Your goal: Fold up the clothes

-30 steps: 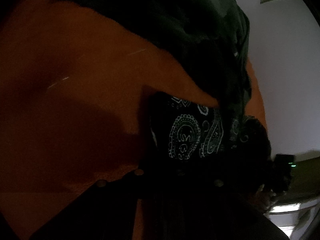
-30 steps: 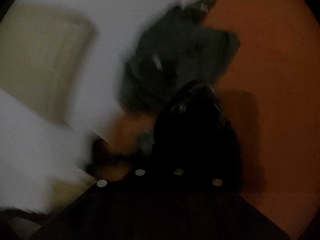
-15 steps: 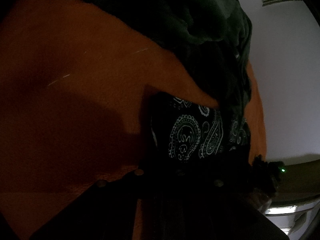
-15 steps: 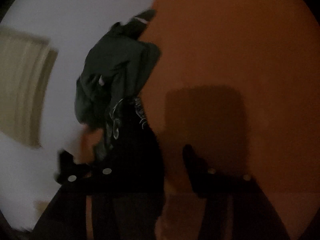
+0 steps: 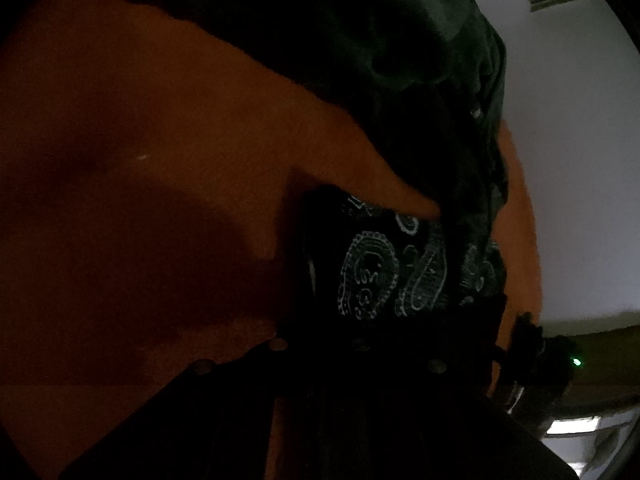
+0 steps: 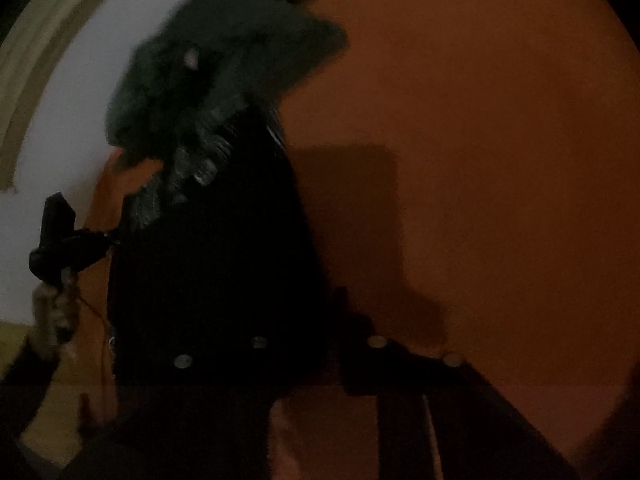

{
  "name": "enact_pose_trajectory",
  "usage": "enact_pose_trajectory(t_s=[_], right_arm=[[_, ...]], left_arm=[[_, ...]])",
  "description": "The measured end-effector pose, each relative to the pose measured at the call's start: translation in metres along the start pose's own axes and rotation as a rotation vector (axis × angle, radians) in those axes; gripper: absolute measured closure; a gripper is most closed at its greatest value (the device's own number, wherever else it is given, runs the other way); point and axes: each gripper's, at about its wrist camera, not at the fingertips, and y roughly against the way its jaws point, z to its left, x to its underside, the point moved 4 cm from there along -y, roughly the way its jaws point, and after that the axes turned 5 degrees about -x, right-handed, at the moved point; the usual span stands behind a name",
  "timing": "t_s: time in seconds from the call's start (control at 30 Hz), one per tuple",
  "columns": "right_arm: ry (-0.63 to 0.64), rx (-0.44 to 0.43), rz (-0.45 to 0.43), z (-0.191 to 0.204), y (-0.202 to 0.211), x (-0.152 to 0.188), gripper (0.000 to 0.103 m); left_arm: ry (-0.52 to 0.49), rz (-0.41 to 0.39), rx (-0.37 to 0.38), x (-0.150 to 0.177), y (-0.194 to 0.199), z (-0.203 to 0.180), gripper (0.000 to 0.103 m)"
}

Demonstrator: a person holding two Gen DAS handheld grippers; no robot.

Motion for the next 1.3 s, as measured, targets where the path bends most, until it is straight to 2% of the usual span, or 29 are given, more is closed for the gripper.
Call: enact_pose_trajectory(t_s=[0.03,0.07,0.1,0.17,0.23,0.27,0.33,0.4,0.43,0.5,0.53,0.6,0.67,0.7,0.73,0.8,0.87,0.93,0.97,1.07,1.1,1.13,1.2,1.23,1.3], right_arm=[[0.023,-0.059,-0.019,0.014,0.002,-0.001,0.085],[0.046,-0.12,-0.033,0.028,0.003,-0.003,0.085],[0.096,-0.121,-0.038,0.043,-0.002,-0.006,0.085],[0.214,-0.06,-0.018,0.06,-0.023,-0.012,0.085],[0.199,-0.037,0.091,0.057,-0.06,-0.026,0.085],[0.163,-0.017,0.104,0.053,-0.076,-0.036,0.088],[0.085,0.024,0.115,0.043,-0.106,-0.056,0.103],[0.023,0.076,0.013,0.041,-0.108,-0.08,0.103],[-0.006,0.108,-0.045,0.04,-0.102,-0.088,0.103],[-0.063,0.067,-0.112,0.045,-0.085,-0.093,0.101],[-0.076,0.025,-0.116,0.05,-0.077,-0.09,0.101],[-0.059,-0.057,-0.119,0.067,-0.05,-0.071,0.101],[0.003,-0.114,-0.111,0.083,-0.018,-0.038,0.1],[0.048,-0.133,-0.094,0.094,-0.002,-0.015,0.099],[0.089,-0.135,-0.087,0.102,0.014,0.005,0.099],[0.19,-0.121,-0.081,0.117,0.045,0.056,0.098],[0.341,-0.066,-0.056,0.135,0.065,0.111,0.087],[0.495,0.016,-0.027,0.145,0.073,0.159,0.076],[0.574,0.058,-0.006,0.15,0.074,0.183,0.074],[0.919,0.263,0.106,0.161,0.065,0.263,0.074],[1.03,0.296,0.131,0.169,0.063,0.285,0.074],[1.139,0.324,0.153,0.178,0.061,0.307,0.074],[1.401,0.31,0.154,0.21,0.058,0.358,0.062],[1.488,0.314,0.134,0.221,0.052,0.376,0.052],[1.644,0.326,0.091,0.24,0.04,0.407,0.05]], left_arm=[[-0.02,-0.033,-0.023,0.001,0.008,-0.003,0.099],[-0.057,-0.079,-0.082,0.002,0.016,-0.009,0.099],[-0.098,-0.127,-0.149,0.004,0.024,-0.015,0.099],[-0.171,-0.143,-0.148,0.008,0.028,-0.03,0.097],[-0.22,-0.083,-0.106,0.012,0.018,-0.042,0.089],[-0.228,-0.049,-0.098,0.014,0.01,-0.045,0.088],[-0.223,-0.015,-0.137,0.013,-0.009,-0.042,0.086],[-0.206,0.003,-0.183,0.007,-0.028,-0.035,0.086],[-0.182,0.005,-0.18,0.004,-0.033,-0.031,0.086],[-0.105,-0.025,-0.146,0.002,-0.021,-0.026,0.086],[-0.079,-0.042,-0.13,0.005,-0.01,-0.025,0.086],[-0.115,-0.089,-0.112,0.021,0.023,-0.03,0.085],[-0.27,-0.127,-0.166,0.056,0.054,-0.047,0.082],[-0.344,-0.105,-0.157,0.075,0.059,-0.057,0.074],[-0.417,-0.072,-0.138,0.095,0.062,-0.066,0.07],[-0.547,0.024,-0.085,0.137,0.061,-0.085,0.068],[-0.63,0.145,-0.02,0.175,0.051,-0.101,0.068],[-0.67,0.221,0.013,0.197,0.038,-0.11,0.068],[-0.695,0.232,0.002,0.201,0.031,-0.113,0.068],[-0.729,0.253,-0.041,0.202,0.01,-0.112,0.068],[-0.722,0.266,-0.053,0.201,0.002,-0.108,0.068],[-0.711,0.284,-0.075,0.199,-0.009,-0.102,0.068],[-0.686,0.303,-0.101,0.196,-0.023,-0.092,0.068],[-0.676,0.308,-0.1,0.197,-0.025,-0.089,0.068],[-0.672,0.303,-0.089,0.195,-0.021,-0.089,0.068]])
